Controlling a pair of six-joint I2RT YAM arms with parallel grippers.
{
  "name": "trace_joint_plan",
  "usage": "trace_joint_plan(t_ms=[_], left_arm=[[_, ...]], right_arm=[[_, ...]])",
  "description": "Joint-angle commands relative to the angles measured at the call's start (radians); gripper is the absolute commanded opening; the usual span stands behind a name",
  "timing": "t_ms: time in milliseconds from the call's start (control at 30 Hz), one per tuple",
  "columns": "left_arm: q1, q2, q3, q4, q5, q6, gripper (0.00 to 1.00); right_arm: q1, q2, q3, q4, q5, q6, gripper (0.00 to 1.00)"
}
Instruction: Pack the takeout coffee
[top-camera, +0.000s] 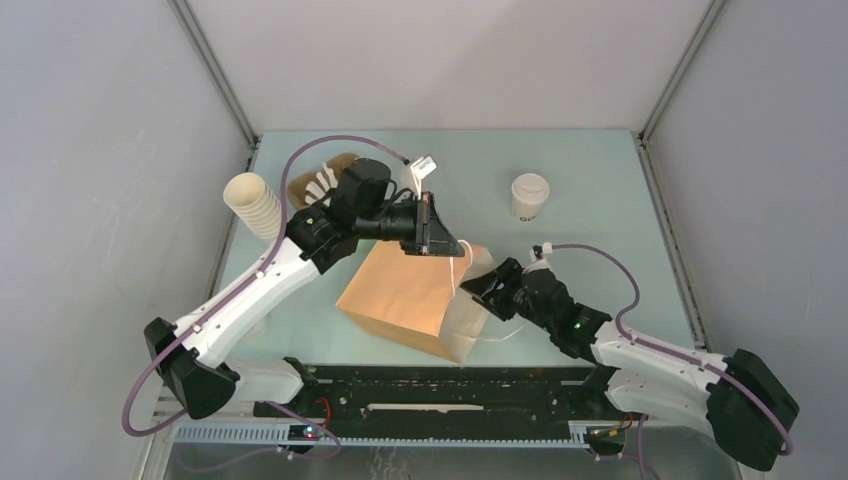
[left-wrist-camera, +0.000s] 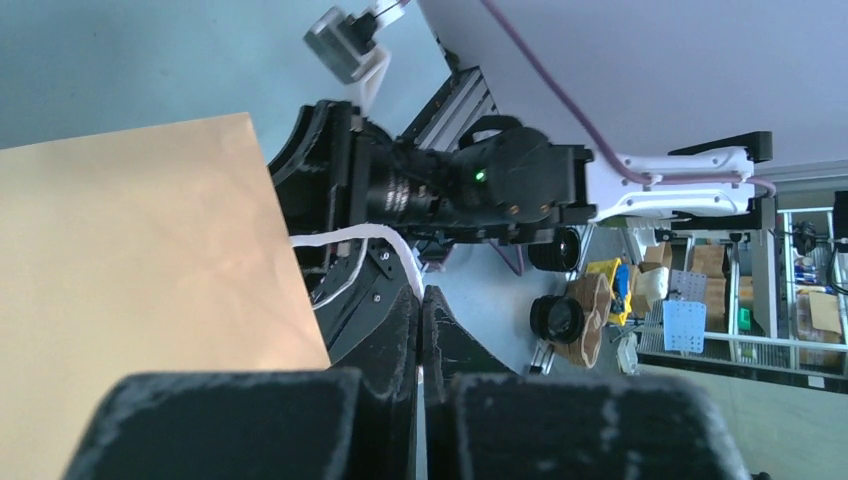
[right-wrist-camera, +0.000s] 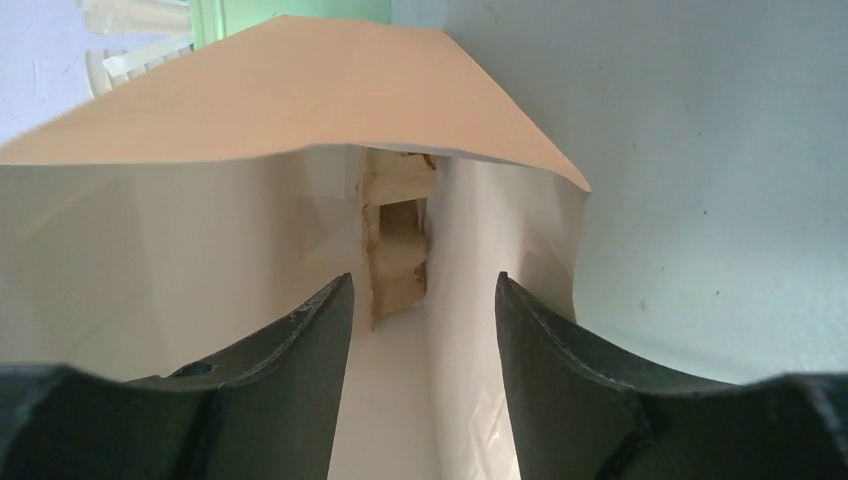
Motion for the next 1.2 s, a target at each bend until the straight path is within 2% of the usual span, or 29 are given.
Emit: trace_joint_plan(t_ms=[0,333,500,600,833,1033,1167], left_arm=[[-0.011,-0.005,0.024,0.099,-0.002,-0.052,0.00],[-0.028,0.032,0.053,0.121,-0.016,-0.059,0.00],[-0.038,0.061,0.087,0.125,-0.008,-0.061,0.00],[-0.043,0.076,0.110,0.126,-0.005,-0.061,0.00],[-0.044,0.082,0.141,0.103,0.004,-0.052,0.00],[-0.043,0.064,0.132,0.063,0.002,-0.029,0.00],[-0.043,0.053,0.124,0.049,0.002,-0.027,0.00]], right_arm=[[0.030,0.080,0.005,0.232,0.106,0.041,0.62],[0.090,0.221,0.030,0.339,0.174,0.044,0.46],[0.137,0.280,0.072,0.360,0.229,0.007,0.43],[0.162,0.328,0.076,0.412,0.277,-0.014,0.43],[0.173,0.449,0.081,0.584,0.310,-0.030,0.50],[0.169,0.508,0.122,0.616,0.309,-0.032,0.51],[0.166,0.547,0.164,0.566,0.343,-0.009,0.52]])
